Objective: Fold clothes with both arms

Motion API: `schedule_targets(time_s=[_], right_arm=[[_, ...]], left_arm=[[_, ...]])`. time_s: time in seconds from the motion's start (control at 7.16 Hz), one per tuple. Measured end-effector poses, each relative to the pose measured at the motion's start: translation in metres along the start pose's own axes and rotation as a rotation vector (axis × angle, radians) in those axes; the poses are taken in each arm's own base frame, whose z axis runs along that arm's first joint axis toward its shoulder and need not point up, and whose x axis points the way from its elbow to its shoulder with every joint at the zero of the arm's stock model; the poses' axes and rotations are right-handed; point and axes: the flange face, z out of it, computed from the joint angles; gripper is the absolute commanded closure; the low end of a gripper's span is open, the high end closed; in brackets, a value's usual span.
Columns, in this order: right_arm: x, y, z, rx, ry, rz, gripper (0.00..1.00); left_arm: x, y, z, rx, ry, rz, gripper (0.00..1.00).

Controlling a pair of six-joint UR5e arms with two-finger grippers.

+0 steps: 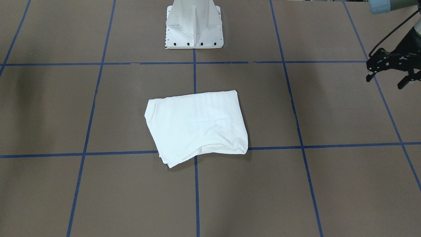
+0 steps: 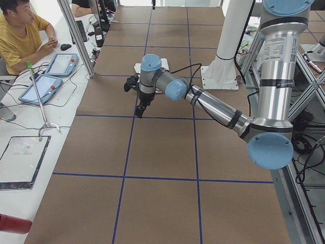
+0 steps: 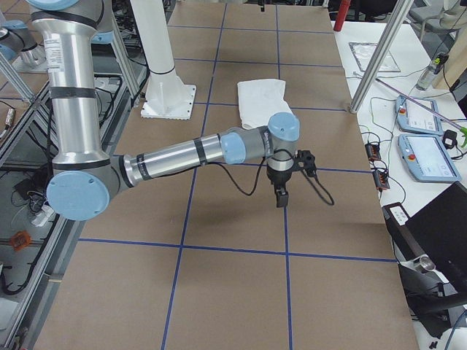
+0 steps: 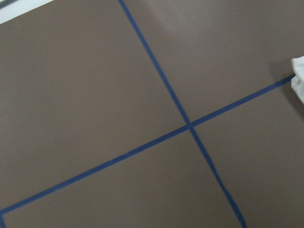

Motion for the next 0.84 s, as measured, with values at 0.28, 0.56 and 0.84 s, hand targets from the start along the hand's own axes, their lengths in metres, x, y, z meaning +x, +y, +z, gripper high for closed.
schedule_targets(time_s=[0.28, 0.56, 0.84], right_arm=[[0.071, 0.075, 0.013, -0.035, 0.022, 0.078, 0.00], [0.090, 0.104, 0.015, -0.040, 0.019, 0.132, 0.00], [0.092, 0.108, 0.016, -0.041, 0.012, 0.142, 0.00]], left_arm=[[-0.048, 0.013, -0.004, -0.005, -0.058, -0.016, 0.00], [-0.124, 0.055, 0.001, -0.053, -0.031, -0.057, 0.00], [-0.177, 0.113, 0.009, -0.093, 0.017, -0.145, 0.00]])
